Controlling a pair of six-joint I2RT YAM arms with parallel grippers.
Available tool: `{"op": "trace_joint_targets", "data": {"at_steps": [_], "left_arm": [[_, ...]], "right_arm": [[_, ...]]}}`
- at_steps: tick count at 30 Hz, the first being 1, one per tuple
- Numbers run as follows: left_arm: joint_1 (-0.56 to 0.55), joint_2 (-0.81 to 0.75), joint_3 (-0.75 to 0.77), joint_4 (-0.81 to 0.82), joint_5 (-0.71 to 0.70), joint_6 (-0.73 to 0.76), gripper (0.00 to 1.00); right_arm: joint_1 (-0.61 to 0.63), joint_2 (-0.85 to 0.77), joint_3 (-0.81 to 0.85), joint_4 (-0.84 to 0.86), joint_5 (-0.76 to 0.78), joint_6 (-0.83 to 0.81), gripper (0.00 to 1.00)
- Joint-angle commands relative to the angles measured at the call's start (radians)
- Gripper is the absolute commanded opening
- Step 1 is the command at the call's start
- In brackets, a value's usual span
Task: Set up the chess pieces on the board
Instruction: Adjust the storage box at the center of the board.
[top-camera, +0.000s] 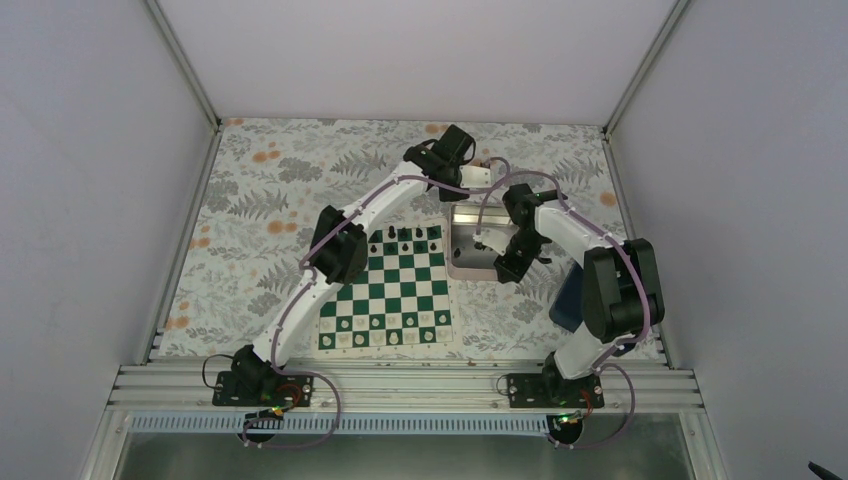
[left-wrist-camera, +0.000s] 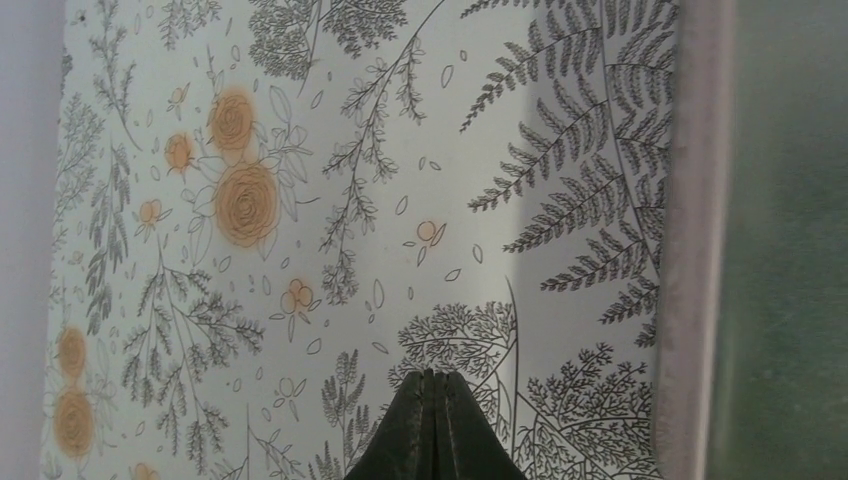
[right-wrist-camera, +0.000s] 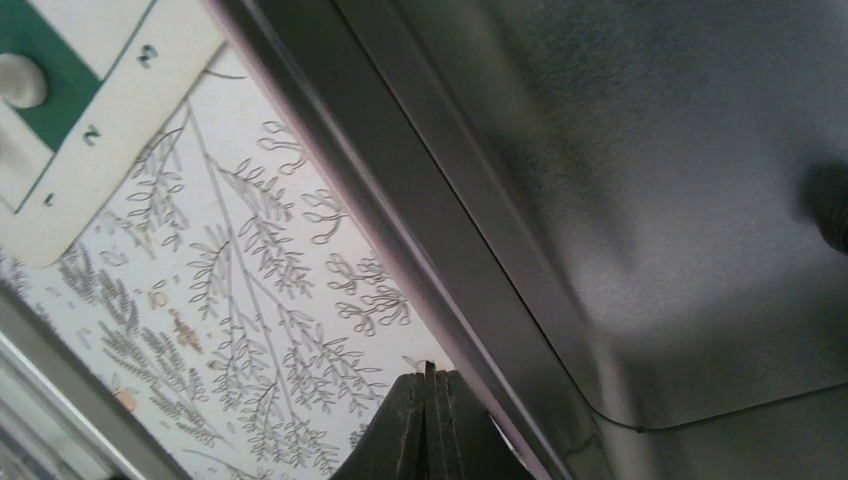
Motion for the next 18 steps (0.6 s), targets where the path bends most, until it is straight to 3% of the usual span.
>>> {"op": "trace_joint_targets", "data": {"at_steps": [1,18], "left_arm": [[-0.002,0.010,-0.003,-0.031,0.049,-0.009,0.02],[-0.031,-0.010,-0.014,-0.051,0.077,-0.010,0.02]], "right_arm": [[-0.019,0.000,0.020,0.086,0.062,0.064,0.04],[-0.166,0.005,0.108,0.173,0.170,0.096,0.04]]}}
